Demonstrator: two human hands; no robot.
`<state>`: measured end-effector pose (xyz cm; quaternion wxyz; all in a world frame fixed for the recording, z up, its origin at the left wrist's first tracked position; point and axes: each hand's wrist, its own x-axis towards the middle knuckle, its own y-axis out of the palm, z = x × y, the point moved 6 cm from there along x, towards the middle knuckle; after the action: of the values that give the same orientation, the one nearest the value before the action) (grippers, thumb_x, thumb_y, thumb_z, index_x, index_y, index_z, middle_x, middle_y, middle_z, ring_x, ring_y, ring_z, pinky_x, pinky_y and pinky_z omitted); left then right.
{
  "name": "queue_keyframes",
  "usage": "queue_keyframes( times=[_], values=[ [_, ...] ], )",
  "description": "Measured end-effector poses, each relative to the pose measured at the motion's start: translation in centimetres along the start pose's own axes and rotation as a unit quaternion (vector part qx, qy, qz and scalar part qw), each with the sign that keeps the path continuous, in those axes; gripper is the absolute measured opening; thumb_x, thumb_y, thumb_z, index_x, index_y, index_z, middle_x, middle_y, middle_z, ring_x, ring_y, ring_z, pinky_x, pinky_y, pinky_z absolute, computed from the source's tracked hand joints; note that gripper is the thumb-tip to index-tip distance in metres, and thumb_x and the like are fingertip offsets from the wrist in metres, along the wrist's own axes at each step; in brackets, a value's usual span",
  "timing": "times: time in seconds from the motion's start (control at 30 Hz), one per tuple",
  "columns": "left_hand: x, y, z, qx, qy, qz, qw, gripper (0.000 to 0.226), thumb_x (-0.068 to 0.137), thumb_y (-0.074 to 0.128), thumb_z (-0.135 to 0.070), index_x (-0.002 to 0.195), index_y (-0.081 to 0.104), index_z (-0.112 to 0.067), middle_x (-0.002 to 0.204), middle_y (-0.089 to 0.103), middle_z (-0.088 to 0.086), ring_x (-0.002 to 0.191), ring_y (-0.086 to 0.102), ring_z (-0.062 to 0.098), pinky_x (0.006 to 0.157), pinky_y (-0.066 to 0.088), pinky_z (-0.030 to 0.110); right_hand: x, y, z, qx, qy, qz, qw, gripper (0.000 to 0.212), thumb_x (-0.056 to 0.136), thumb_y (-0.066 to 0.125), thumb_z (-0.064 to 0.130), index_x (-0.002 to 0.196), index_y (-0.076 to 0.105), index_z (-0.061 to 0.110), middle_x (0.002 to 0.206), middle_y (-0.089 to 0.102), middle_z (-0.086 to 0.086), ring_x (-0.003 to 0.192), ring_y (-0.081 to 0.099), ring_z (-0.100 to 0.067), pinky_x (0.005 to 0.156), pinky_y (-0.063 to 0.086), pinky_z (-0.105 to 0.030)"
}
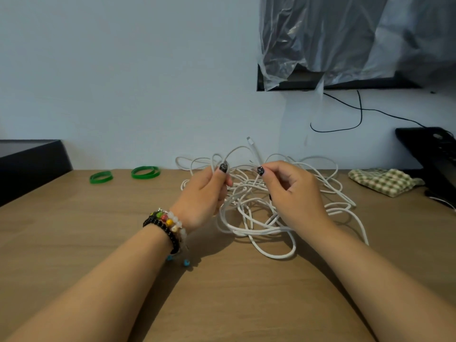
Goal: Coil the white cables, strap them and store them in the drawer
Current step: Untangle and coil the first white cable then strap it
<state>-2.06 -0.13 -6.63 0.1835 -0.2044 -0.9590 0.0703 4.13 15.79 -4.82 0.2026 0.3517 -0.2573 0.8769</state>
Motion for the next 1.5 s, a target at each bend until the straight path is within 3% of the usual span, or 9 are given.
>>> queue_keyframes(
  times=[0.13,0.23,0.37,0.43,0.7,0.93,1.27,1.5],
  values=[
    [-0.2,0.4,0.2,0.090,-0.003,0.025,0.996,0.037,0.104,0.034,-0.031,0.076,0.053,-0.015,0.046,0.040,-0.013,0.042,0.034,0.005,0.048,0.028,0.024,-0.2,0.2,0.1,-0.014,-0.006,0.004,1.000,0.014,0.092,0.061,0.019,0.091,0.072,0.026,0.073,0.070,0.002,0.071,0.064,-0.014,0.069,0.052,-0.038],
    [-0.4,0.7,0.0,0.140,0.012,0.038,0.989,0.034,0.089,0.038,-0.045,0.072,0.054,-0.020,0.047,0.043,-0.014,0.048,0.037,0.010,0.056,0.033,0.032,-0.2,0.5,0.1,-0.009,-0.009,0.014,1.000,0.013,0.094,0.058,0.018,0.089,0.068,0.025,0.068,0.065,0.003,0.064,0.059,-0.014,0.061,0.049,-0.036],
    [-0.7,1.4,-0.8,0.227,0.054,0.092,0.968,0.037,0.096,0.035,-0.045,0.072,0.050,-0.021,0.059,0.045,-0.010,0.055,0.040,0.012,0.061,0.038,0.036,-0.1,0.1,0.4,0.024,-0.008,-0.006,1.000,0.024,0.098,0.051,0.013,0.113,0.068,0.020,0.069,0.058,0.023,0.065,0.056,0.002,0.060,0.041,-0.013],
    [-0.9,1.7,-0.8,0.263,0.067,0.125,0.954,0.037,0.102,0.035,-0.038,0.072,0.049,-0.021,0.063,0.046,-0.008,0.057,0.041,0.012,0.061,0.040,0.035,0.0,-0.1,0.6,0.035,-0.001,-0.005,0.999,0.031,0.099,0.049,0.011,0.124,0.064,0.021,0.068,0.058,0.027,0.062,0.055,0.001,0.058,0.042,-0.010],
    [-1.2,2.1,-1.1,0.275,0.068,0.154,0.947,0.033,0.104,0.037,-0.032,0.074,0.049,-0.022,0.065,0.050,-0.008,0.058,0.046,0.012,0.065,0.048,0.042,-0.4,0.9,1.2,0.045,-0.008,0.066,0.997,0.025,0.100,0.047,0.015,0.103,0.067,0.031,0.058,0.050,0.006,0.052,0.044,-0.020,0.051,0.038,-0.036],
    [-1.5,2.4,-1.6,0.274,0.067,0.160,0.946,0.028,0.103,0.035,-0.033,0.081,0.048,-0.022,0.072,0.051,-0.005,0.061,0.046,0.010,0.068,0.050,0.041,-0.5,1.2,1.2,0.059,0.004,0.095,0.994,0.028,0.102,0.042,0.014,0.117,0.062,0.027,0.059,0.048,0.005,0.050,0.043,-0.001,0.049,0.035,-0.012],
    [-1.5,2.4,-1.5,0.314,0.070,0.152,0.935,0.025,0.103,0.037,-0.031,0.083,0.050,-0.028,0.075,0.051,-0.008,0.064,0.047,0.006,0.066,0.044,0.025,-0.5,1.2,1.0,0.072,0.043,0.113,0.990,0.024,0.100,0.045,0.025,0.105,0.068,0.029,0.057,0.045,0.002,0.048,0.039,-0.002,0.047,0.033,-0.013],
    [-1.5,2.4,-1.3,0.289,0.064,0.159,0.942,0.025,0.104,0.037,-0.030,0.083,0.050,-0.026,0.070,0.049,-0.009,0.060,0.045,0.007,0.065,0.045,0.031,-0.4,1.2,1.0,0.080,0.054,0.123,0.988,0.023,0.099,0.047,0.025,0.100,0.069,0.033,0.052,0.045,0.010,0.048,0.039,-0.002,0.049,0.035,-0.014]
  ],
)
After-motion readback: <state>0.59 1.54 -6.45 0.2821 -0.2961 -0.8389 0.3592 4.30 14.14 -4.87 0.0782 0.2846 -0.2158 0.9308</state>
